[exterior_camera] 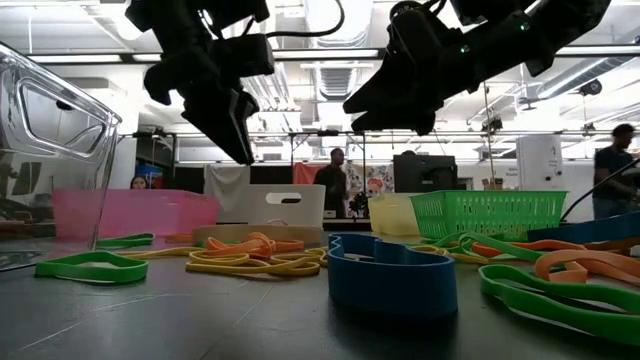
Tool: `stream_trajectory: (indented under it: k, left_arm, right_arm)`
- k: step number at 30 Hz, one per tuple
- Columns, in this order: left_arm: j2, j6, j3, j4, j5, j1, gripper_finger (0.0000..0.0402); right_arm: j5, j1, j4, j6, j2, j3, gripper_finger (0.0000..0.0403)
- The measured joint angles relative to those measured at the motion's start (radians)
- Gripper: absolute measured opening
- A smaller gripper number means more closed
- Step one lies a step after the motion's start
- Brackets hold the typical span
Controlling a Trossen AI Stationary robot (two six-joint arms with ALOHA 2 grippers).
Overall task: Sort rubber bands into baskets
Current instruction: Put the brown rubber band into the yellow bin
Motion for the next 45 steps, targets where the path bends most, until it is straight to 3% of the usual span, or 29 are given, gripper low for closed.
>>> stream_trajectory:
  k: [7, 20, 24, 29, 36, 45]
  left_arm:
    - [0.072, -0.038, -0.005, -0.016, -0.080, 0.003, 0.0100]
    - [0.251, -0.022, -0.006, 0.023, -0.082, 0.044, 0.0099]
    - [0.256, 0.005, -0.006, 0.025, -0.082, 0.053, 0.0075]
    - [0.242, 0.031, -0.006, 0.025, -0.082, 0.053, 0.0008]
    - [0.201, 0.051, -0.005, 0.007, -0.082, 0.050, 0.0001]
    - [-0.047, 0.103, -0.004, 0.047, -0.081, 0.043, 0.0000]
  right_arm:
    - [0.000, 0.000, -0.003, 0.000, 0.000, 0.000, 0.0247]
    - [0.000, 0.000, -0.020, 0.001, 0.000, 0.000, 0.0250]
    - [0.000, 0.000, -0.020, 0.010, 0.000, 0.000, 0.0251]
    - [0.000, 0.000, -0.017, 0.010, 0.000, 0.000, 0.0250]
    - [0.000, 0.000, -0.018, 0.007, 0.000, 0.000, 0.0252]
    - [0.000, 0.000, -0.012, -0.005, 0.002, 0.000, 0.0251]
